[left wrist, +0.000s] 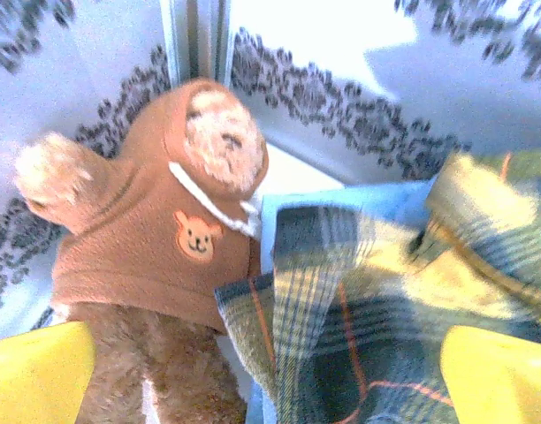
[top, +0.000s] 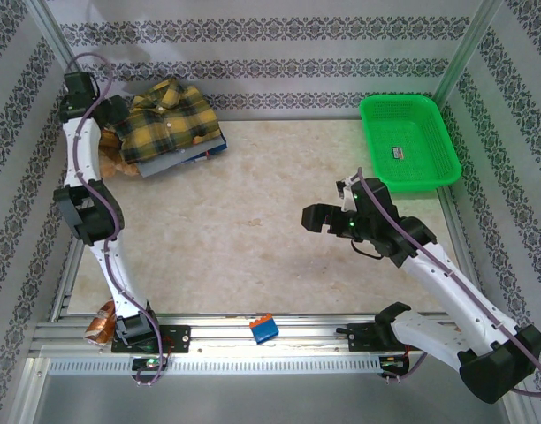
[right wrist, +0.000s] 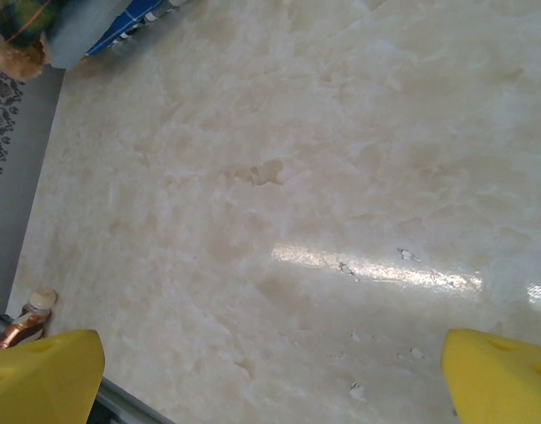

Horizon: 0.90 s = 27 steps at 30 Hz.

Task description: Fold and stack the long sleeve shirts

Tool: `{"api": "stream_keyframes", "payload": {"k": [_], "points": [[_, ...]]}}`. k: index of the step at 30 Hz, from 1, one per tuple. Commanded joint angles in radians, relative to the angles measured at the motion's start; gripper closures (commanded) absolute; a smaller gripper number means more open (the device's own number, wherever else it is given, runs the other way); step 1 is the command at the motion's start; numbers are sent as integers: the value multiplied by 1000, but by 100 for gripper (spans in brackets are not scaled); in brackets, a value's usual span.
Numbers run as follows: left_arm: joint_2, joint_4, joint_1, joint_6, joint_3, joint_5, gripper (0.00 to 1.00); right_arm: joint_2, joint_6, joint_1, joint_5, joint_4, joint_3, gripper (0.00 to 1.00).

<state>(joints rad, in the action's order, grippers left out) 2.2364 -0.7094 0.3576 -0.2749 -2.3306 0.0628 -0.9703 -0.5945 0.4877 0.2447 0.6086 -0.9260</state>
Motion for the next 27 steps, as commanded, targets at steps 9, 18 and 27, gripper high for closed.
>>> {"api": "stream_keyframes", "payload": {"k": [9, 18, 27], "points": [[-268, 114, -20, -80, 298, 201, 0, 63, 112, -128, 56, 21, 14, 2], [-789, 808, -126, -92, 1243, 260, 0, 128, 291, -283, -46, -45, 150, 2], [-1006, 1083, -284, 111, 1760, -35, 0, 33, 386, -509, -315, -466, 369, 2]]}}
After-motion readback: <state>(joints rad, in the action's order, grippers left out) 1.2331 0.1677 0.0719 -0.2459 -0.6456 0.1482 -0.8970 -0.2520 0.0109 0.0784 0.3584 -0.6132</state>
